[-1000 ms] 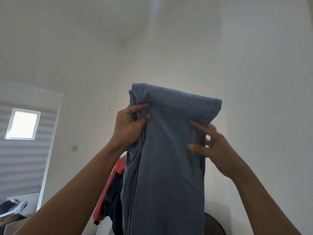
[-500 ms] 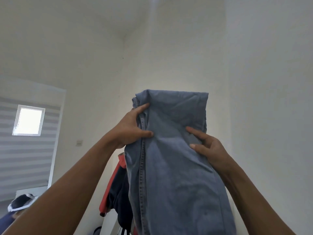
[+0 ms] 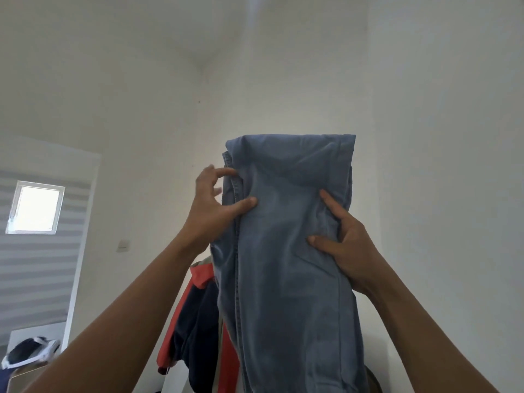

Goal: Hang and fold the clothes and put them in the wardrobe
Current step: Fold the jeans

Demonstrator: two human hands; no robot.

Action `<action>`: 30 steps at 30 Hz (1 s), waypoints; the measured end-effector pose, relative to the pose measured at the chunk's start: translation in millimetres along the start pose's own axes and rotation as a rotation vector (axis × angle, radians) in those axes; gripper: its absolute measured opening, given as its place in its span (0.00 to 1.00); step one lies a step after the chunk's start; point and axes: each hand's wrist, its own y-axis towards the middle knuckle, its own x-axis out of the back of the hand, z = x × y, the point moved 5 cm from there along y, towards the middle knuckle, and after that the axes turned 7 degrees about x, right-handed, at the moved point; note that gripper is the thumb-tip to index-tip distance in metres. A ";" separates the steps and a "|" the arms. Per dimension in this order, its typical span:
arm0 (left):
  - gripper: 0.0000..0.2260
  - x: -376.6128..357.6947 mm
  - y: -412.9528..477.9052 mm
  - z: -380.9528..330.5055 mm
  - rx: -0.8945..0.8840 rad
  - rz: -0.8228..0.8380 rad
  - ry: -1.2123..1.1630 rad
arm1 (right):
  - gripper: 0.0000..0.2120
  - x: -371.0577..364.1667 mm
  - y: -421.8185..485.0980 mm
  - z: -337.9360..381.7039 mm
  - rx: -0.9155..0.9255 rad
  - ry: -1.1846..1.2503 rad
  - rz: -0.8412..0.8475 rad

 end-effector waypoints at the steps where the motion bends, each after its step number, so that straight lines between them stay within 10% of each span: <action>1: 0.35 1.4 -6.9 5.2 0.006 -0.042 0.021 | 0.39 2.4 4.6 2.6 0.008 -0.010 -0.005; 8: 0.61 -36.9 -63.1 68.5 0.382 0.262 -0.508 | 0.37 13.9 27.0 14.3 0.017 0.001 -0.049; 23: 0.33 -27.8 -53.1 53.1 0.189 0.153 -0.436 | 0.25 18.4 31.1 -28.3 -0.481 0.281 -0.114; 30: 0.16 -17.7 -50.1 43.9 0.148 -0.037 -0.401 | 0.41 4.3 12.3 -26.8 -0.476 0.251 0.072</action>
